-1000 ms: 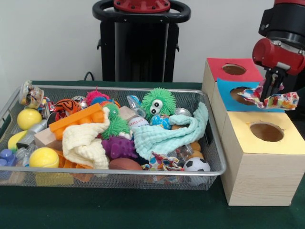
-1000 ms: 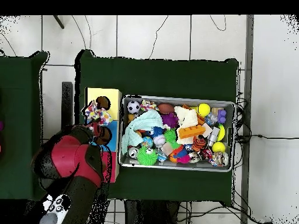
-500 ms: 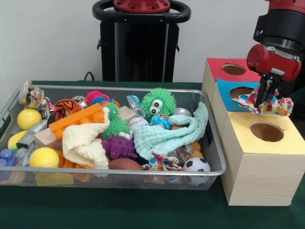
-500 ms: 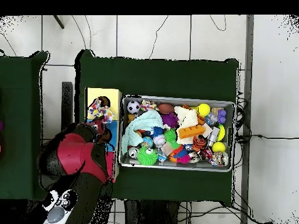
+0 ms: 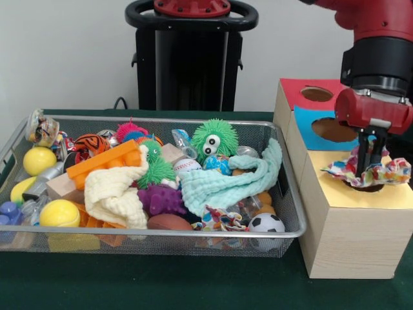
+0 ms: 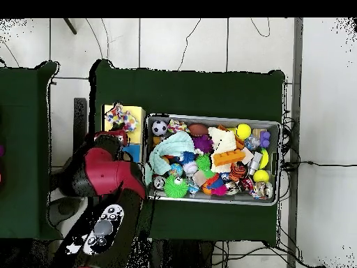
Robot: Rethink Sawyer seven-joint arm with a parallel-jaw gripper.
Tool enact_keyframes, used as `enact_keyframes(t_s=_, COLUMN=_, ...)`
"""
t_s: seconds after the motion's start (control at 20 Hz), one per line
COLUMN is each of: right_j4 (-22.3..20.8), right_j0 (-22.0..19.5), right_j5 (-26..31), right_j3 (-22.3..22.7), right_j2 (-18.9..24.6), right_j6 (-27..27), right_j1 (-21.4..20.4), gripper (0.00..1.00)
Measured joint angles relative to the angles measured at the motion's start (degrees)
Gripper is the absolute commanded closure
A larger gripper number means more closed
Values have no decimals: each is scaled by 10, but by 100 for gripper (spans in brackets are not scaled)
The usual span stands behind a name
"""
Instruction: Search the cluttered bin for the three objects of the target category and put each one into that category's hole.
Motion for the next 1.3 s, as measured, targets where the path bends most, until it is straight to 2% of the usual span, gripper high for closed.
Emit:
enact_keyframes(t_s=0.2, right_j4=0, right_j0=-24, right_j5=-27, right_j3=7, right_j2=32, right_j6=0, right_j1=0, gripper=100)
enact_keyframes(t_s=0.45, right_j4=0, right_j0=-27, right_j5=-28, right_j3=7, right_j2=39, right_j6=0, right_j1=1, gripper=100)
enact_keyframes(t_s=0.8, right_j4=1, right_j0=-17, right_j5=-16, right_j3=3, right_j2=31, right_j6=0, right_j1=3, gripper=100)
enact_keyframes(t_s=1.3, right_j4=11, right_j0=14, right_j5=44, right_j3=-28, right_j2=-12, right_j6=0, right_j1=21, gripper=100)
